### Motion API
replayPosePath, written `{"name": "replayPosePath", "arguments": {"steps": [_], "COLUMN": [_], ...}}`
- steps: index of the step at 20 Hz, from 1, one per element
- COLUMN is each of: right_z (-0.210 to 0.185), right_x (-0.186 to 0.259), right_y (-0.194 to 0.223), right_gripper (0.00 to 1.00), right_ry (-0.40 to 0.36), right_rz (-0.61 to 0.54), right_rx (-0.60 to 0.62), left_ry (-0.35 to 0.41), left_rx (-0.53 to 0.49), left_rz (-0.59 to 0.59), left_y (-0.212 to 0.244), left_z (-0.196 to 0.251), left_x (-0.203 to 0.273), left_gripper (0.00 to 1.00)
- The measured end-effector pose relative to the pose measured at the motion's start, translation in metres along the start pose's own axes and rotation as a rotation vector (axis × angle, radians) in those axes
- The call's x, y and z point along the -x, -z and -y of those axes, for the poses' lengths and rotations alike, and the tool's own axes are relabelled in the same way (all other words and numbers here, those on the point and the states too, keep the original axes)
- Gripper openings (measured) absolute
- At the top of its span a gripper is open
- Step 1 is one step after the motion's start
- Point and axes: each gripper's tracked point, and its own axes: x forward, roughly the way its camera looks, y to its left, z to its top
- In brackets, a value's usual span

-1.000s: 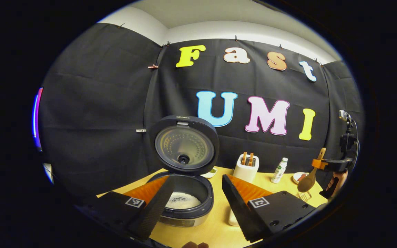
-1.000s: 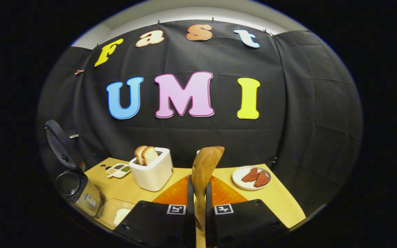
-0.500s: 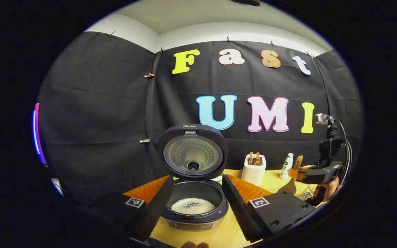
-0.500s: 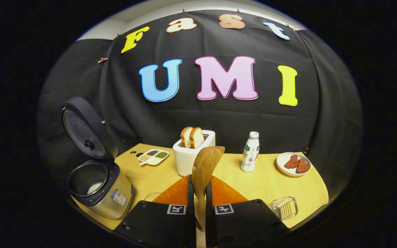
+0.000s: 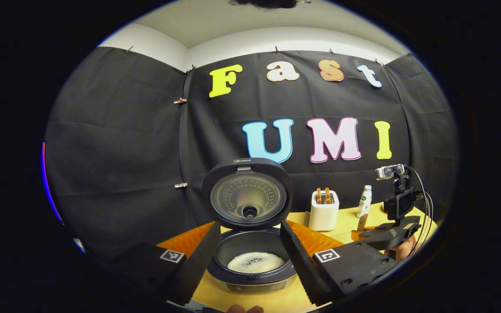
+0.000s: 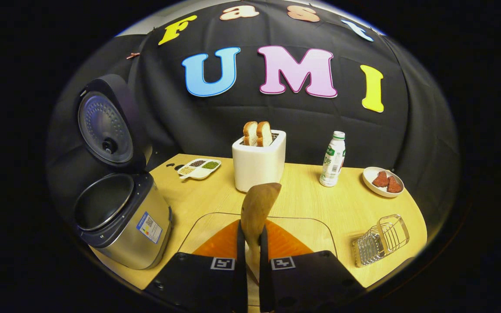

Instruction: Close the left gripper, press the button to open the rice cooker; take a wooden spoon from the chopstick holder with the right hand, scoop a spoonful of rice and pour it into the rice cooker, then put the wooden spoon back into the chopstick holder.

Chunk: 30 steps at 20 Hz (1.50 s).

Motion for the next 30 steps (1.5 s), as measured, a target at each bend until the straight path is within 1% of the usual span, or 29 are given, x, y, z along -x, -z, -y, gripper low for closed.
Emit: {"name": "replayPosePath", "arguments": {"steps": [1, 5, 9, 14, 19, 23, 24, 25, 26, 28, 30], "right_z": [-0.007, -0.017, -0.024, -0.012, 0.005, 0.014, 0.017, 0.018, 0.018, 0.014, 0.005], "right_x": [0.002, 0.011, 0.014, 0.022, 0.032, 0.037, 0.039, 0.039, 0.039, 0.039, 0.043], "right_y": [0.001, 0.003, 0.002, -0.010, -0.033, -0.048, -0.050, -0.051, -0.054, -0.061, -0.074], "right_gripper": [0.15, 0.15, 0.15, 0.15, 0.15, 0.15, 0.11, 0.11, 0.15, 0.15, 0.15], "right_ry": [-0.008, 0.001, 0.003, 0.033, 0.061, 0.075, 0.084, 0.087, 0.086, 0.081, 0.058], "right_rz": [-0.005, -0.020, -0.029, -0.008, 0.050, 0.085, 0.089, 0.091, 0.093, 0.092, 0.099], "right_rx": [-0.021, -0.105, -0.211, -0.286, -0.374, -0.397, -0.397, -0.400, -0.403, -0.412, -0.406], "left_ry": [0.004, 0.008, 0.011, 0.018, 0.035, 0.042, 0.045, 0.043, 0.043, 0.040, 0.034], "left_rx": [0.000, -0.002, 0.008, 0.008, -0.001, 0.007, 0.012, 0.013, 0.014, 0.018, 0.023], "left_rz": [-0.006, 0.011, -0.002, 0.000, 0.017, 0.023, 0.027, 0.028, 0.029, 0.034, 0.040], "left_y": [0.003, 0.000, 0.006, 0.005, -0.002, -0.006, -0.008, -0.007, -0.008, -0.009, -0.010], "left_z": [-0.002, -0.011, -0.019, -0.019, -0.013, -0.011, -0.010, -0.011, -0.012, -0.013, -0.016], "left_x": [-0.001, -0.002, -0.007, -0.006, -0.007, -0.008, -0.008, -0.009, -0.009, -0.009, -0.011], "left_gripper": [0.91, 0.90, 0.91, 0.90, 0.90, 0.90, 0.91, 0.90, 0.90, 0.90, 0.90]}}
